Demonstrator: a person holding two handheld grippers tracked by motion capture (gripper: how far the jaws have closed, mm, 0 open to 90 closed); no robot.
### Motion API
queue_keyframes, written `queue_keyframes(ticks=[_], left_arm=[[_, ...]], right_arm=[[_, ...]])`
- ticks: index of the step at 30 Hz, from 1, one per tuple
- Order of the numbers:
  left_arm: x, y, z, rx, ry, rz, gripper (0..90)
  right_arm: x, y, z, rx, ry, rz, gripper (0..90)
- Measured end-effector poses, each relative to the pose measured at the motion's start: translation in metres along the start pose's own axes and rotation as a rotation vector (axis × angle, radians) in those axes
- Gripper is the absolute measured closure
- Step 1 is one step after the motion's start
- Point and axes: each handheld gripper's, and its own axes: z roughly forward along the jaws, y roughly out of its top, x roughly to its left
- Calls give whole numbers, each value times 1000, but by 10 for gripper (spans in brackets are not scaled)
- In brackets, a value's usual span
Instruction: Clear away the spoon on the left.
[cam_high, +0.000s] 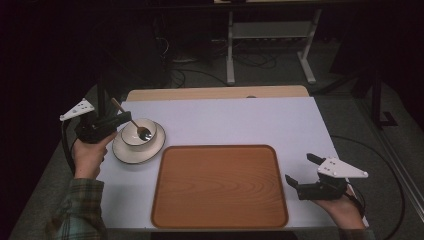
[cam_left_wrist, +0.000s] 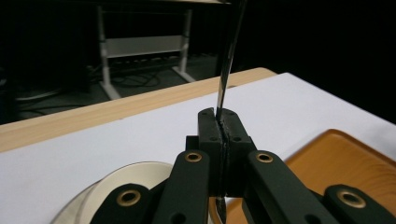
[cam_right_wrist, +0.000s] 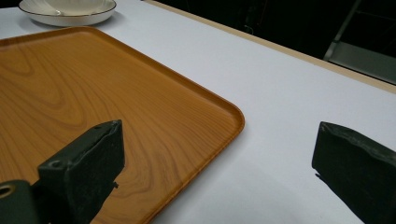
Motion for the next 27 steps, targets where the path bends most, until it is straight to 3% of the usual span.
queue_keyframes(ticks=[14, 27], left_arm=[[-30, 1, 22, 93, -105, 68, 891], [-58, -5, 27, 167, -191, 115, 891]], right_arm=[[1, 0, -2, -5, -1, 3, 18], [1, 1, -2, -12, -2, 5, 18]])
